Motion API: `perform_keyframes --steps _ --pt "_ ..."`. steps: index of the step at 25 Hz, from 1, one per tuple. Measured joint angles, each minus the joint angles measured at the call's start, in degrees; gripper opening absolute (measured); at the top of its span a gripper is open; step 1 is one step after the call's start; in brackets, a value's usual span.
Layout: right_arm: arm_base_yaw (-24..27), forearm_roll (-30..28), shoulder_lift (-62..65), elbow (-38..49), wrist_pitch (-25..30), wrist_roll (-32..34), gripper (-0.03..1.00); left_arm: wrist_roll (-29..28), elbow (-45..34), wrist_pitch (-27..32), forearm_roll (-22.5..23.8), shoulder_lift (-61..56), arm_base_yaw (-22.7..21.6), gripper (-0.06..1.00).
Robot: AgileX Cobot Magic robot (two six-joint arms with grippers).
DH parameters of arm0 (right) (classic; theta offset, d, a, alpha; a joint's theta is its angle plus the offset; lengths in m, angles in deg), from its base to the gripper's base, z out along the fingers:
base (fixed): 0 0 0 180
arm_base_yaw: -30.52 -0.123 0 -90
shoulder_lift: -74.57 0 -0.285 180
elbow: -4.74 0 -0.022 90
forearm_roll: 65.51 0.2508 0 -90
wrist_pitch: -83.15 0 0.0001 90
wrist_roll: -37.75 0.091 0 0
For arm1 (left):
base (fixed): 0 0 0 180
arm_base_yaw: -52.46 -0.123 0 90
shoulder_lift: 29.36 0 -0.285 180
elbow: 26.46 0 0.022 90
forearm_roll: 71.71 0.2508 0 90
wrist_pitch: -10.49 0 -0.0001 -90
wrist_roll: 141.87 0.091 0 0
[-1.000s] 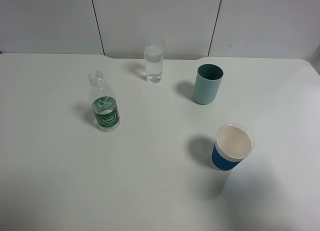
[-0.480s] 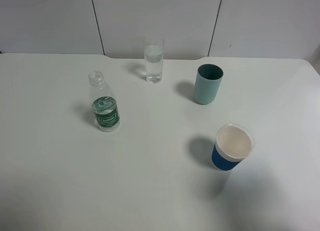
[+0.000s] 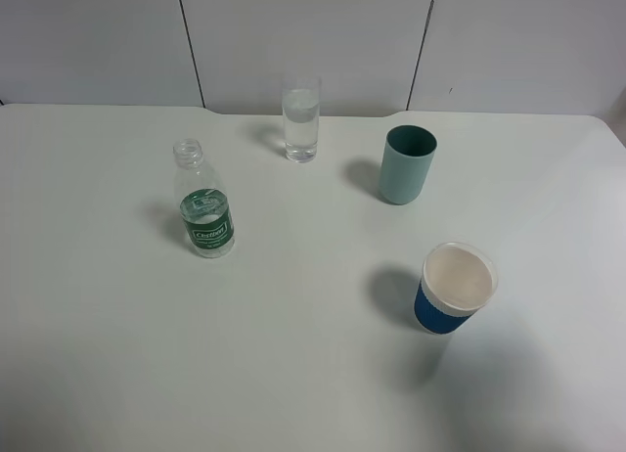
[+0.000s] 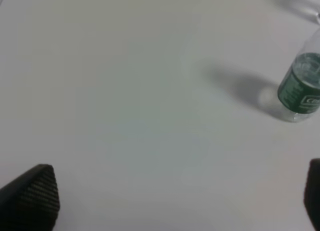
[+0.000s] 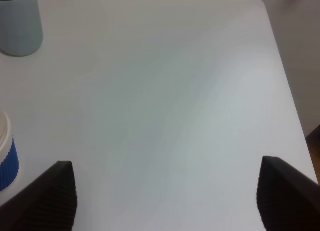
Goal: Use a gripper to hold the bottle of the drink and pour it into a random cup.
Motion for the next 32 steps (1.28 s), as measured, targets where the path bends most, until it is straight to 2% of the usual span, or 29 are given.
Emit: perform_keyframes --steps 32 --pt "0.0 0.0 0.0 0.0 0.0 0.0 0.74 0.0 0.0 0.0 0.0 0.0 0.0 0.99"
